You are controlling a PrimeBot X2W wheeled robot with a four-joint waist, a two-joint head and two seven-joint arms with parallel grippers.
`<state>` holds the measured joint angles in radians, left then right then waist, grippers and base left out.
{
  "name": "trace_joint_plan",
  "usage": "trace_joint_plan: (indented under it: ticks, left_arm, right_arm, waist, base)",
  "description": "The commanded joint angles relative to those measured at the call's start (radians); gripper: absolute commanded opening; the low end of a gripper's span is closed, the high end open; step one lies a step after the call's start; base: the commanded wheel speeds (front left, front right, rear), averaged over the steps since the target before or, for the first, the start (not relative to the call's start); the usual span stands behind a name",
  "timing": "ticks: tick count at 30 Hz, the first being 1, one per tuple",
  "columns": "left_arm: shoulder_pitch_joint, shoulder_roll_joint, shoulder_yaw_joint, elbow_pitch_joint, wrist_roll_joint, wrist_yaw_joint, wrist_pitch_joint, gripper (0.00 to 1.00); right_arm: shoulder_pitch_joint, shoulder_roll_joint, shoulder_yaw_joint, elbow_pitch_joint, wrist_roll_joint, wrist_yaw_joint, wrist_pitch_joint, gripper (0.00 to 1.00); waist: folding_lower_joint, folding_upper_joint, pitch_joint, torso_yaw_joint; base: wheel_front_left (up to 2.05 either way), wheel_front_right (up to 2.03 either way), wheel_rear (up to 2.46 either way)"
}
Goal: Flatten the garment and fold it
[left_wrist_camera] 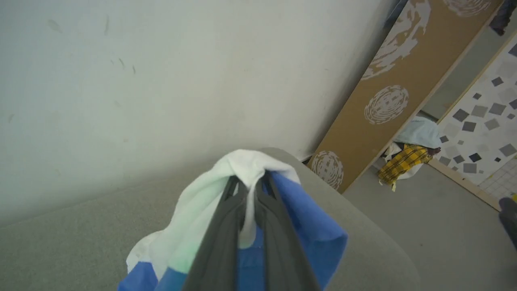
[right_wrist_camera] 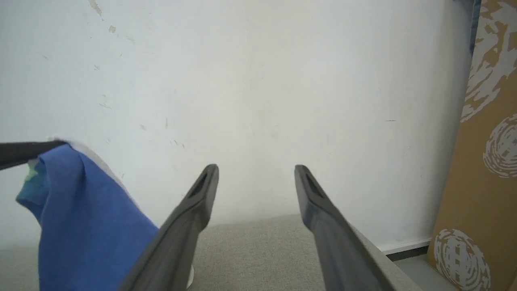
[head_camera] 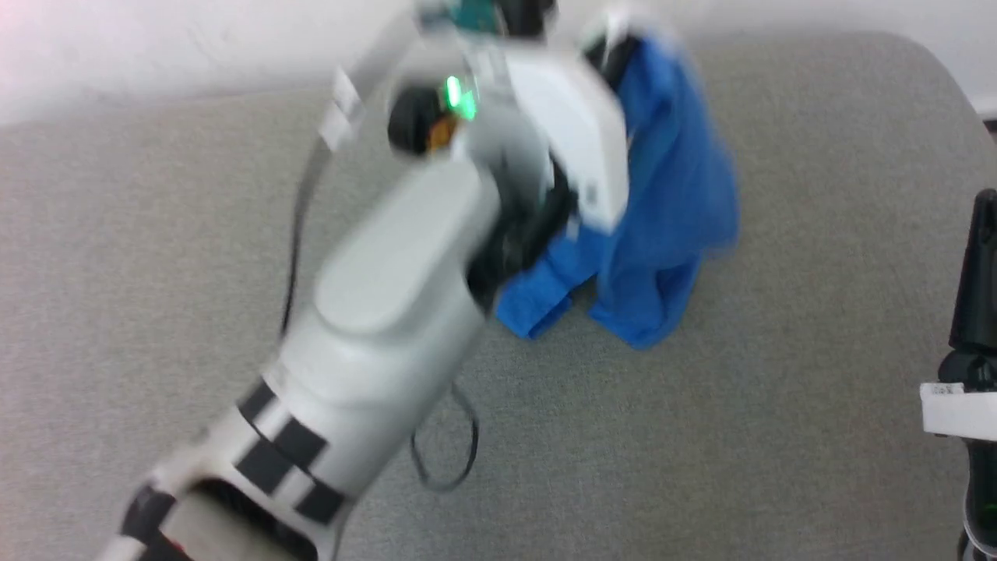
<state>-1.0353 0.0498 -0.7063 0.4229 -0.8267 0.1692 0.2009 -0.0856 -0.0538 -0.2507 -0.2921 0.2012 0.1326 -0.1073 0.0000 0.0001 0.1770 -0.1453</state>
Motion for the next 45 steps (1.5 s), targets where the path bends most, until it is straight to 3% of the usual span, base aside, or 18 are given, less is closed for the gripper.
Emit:
trace_joint_plan:
  ticks: [1, 7, 13, 14, 15, 16, 22, 26, 30, 34, 37, 41, 45]
  left_arm:
    - [0.028, 0.001, -0.02, 0.019, 0.016, 0.005, -0.018, 0.0]
    - [0.186, 0.001, -0.116, 0.19, 0.035, 0.06, -0.077, 0.0]
    - [0.239, 0.001, -0.132, 0.29, 0.005, 0.083, -0.139, 0.0]
    - [0.235, 0.001, -0.127, 0.287, -0.006, 0.085, -0.159, 0.25]
    - [0.229, 0.001, -0.125, 0.281, -0.015, 0.083, -0.178, 0.93]
    - [0.219, 0.001, -0.122, 0.274, -0.02, 0.081, -0.201, 1.0]
    - [0.167, 0.012, -0.086, 0.182, -0.031, 0.046, -0.32, 1.0]
    - [0.183, 0.096, -0.053, 0.046, -0.013, 0.05, -0.379, 1.0]
    - [0.274, 0.229, -0.019, -0.138, 0.021, 0.119, -0.409, 1.0]
    - [0.442, 0.363, 0.028, -0.359, 0.074, 0.228, -0.442, 1.0]
    - [0.596, 0.431, 0.059, -0.514, 0.124, 0.307, -0.456, 1.0]
    - [0.794, 0.436, 0.132, -0.683, 0.217, 0.378, -0.462, 1.0]
    - [0.969, 0.383, 0.19, -0.765, 0.352, 0.377, -0.462, 1.0]
  right_arm:
    - [-0.017, 0.003, 0.006, 0.001, 0.008, -0.002, -0.004, 1.0]
    - [-0.047, 0.003, 0.043, 0.018, 0.019, -0.002, -0.008, 1.0]
    - [-0.063, 0.002, 0.047, 0.034, 0.02, -0.002, -0.013, 1.0]
    - [-0.063, 0.001, 0.044, 0.035, 0.018, -0.002, -0.014, 1.0]
    - [-0.062, 0.0, 0.041, 0.037, 0.017, -0.002, -0.014, 1.0]
    - [-0.061, -0.001, 0.039, 0.039, 0.015, -0.002, -0.013, 1.0]
    - [-0.042, 0.0, 0.037, 0.04, 0.004, -0.002, -0.001, 1.0]
    - [-0.02, 0.001, 0.036, 0.033, -0.007, -0.002, 0.012, 1.0]
    - [0.012, 0.003, 0.029, 0.02, -0.016, -0.002, 0.027, 1.0]
    - [0.052, 0.003, 0.014, 0.014, 0.001, -0.002, 0.032, 1.0]
    - [0.083, 0.003, 0.004, 0.011, 0.011, -0.002, 0.037, 1.0]
    - [0.112, 0.003, 0.0, 0.011, 0.019, -0.002, 0.039, 1.0]
    - [0.136, 0.003, 0.01, 0.017, 0.023, -0.002, 0.042, 1.0]
  waist:
    - [0.0, -0.0001, 0.041, -0.025]
    - [0.0, -0.0001, 0.102, -0.044]
    - [0.0, -0.0001, 0.131, -0.039]
    - [0.0, -0.0001, 0.13, -0.033]
    - [0.0, -0.0001, 0.128, -0.027]
    - [0.0, -0.0001, 0.122, -0.02]
    - [0.0, -0.0001, 0.061, 0.025]
    - [0.0, -0.0001, 0.009, 0.047]
    - [0.0, -0.0001, -0.029, 0.063]
    - [0.0, -0.0001, -0.044, 0.074]
    - [0.0, -0.0001, -0.042, 0.083]
    - [0.0, -0.0001, -0.031, 0.097]
    - [0.0, -0.0001, -0.024, 0.11]
  base:
    - [0.0, 0.0, 0.0]
    - [0.0, 0.0, 0.0]
    - [0.0, 0.0, 0.0]
    - [0.0, 0.0, 0.0]
    - [0.0, 0.0, 0.0]
    - [0.0, 0.0, 0.0]
    - [0.0, 0.0, 0.0]
    - [0.0, 0.0, 0.0]
    - [0.0, 0.0, 0.0]
    - [0.0, 0.0, 0.0]
    - [0.0, 0.0, 0.0]
    - [0.0, 0.0, 0.0]
    - [0.0, 0.0, 0.0]
